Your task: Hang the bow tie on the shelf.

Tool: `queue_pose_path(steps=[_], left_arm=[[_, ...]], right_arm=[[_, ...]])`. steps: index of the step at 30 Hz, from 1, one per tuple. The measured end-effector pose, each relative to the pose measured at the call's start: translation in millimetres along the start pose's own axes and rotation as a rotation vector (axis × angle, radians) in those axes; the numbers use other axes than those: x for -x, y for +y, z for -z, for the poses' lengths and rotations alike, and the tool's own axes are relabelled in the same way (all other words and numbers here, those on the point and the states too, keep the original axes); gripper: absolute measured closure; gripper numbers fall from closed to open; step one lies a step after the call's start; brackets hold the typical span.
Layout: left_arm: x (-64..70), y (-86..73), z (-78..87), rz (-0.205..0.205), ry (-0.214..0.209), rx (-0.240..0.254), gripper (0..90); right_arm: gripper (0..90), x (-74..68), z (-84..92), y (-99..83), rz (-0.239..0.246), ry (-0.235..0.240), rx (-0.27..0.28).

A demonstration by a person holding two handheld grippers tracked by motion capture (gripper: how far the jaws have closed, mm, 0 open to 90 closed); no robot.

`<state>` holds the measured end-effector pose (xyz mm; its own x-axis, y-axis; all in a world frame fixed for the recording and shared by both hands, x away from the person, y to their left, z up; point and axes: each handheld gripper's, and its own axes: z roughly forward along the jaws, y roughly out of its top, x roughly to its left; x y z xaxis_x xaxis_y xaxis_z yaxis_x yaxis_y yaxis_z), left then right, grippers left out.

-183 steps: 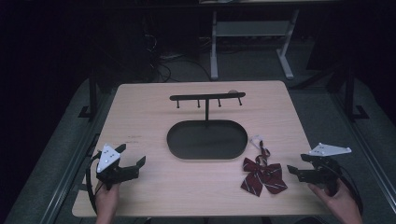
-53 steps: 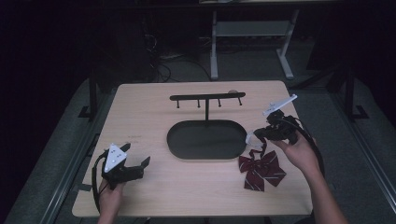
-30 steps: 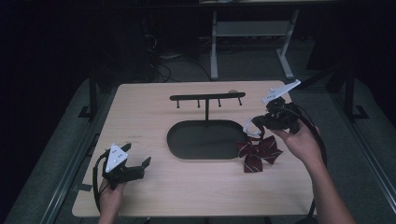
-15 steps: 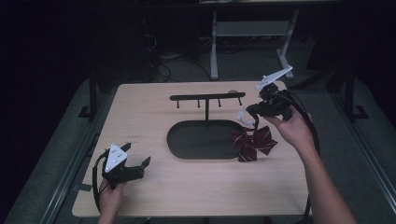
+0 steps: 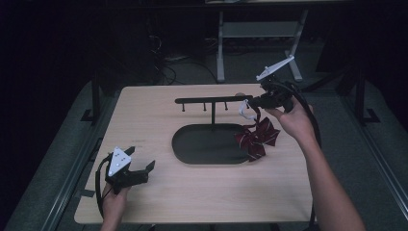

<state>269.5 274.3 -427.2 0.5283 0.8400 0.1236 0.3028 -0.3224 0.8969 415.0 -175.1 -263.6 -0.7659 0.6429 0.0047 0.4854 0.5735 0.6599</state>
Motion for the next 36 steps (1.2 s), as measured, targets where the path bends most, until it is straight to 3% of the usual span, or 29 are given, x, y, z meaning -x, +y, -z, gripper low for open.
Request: queue_pose_path(steps=[5, 14, 36], left_arm=[[1.2, 0.5, -3.1, -0.006, -0.005, -0.006, 12.9], [-0.1, 0.5, -3.2, -0.005, -0.002, -0.003, 12.9], [2.5, 1.0, -3.3, -0.015, -0.011, -0.010, 13.0]], right_arm=[[87.1, 10.7, -2.8, 7.5, -0.015, -0.020, -0.003], [86.8, 28.8, -22.5, -1.4, -0.068, -0.019, -0.024], [86.3, 29.3, -31.3, -7.1, -0.076, -0.030, -0.032]])
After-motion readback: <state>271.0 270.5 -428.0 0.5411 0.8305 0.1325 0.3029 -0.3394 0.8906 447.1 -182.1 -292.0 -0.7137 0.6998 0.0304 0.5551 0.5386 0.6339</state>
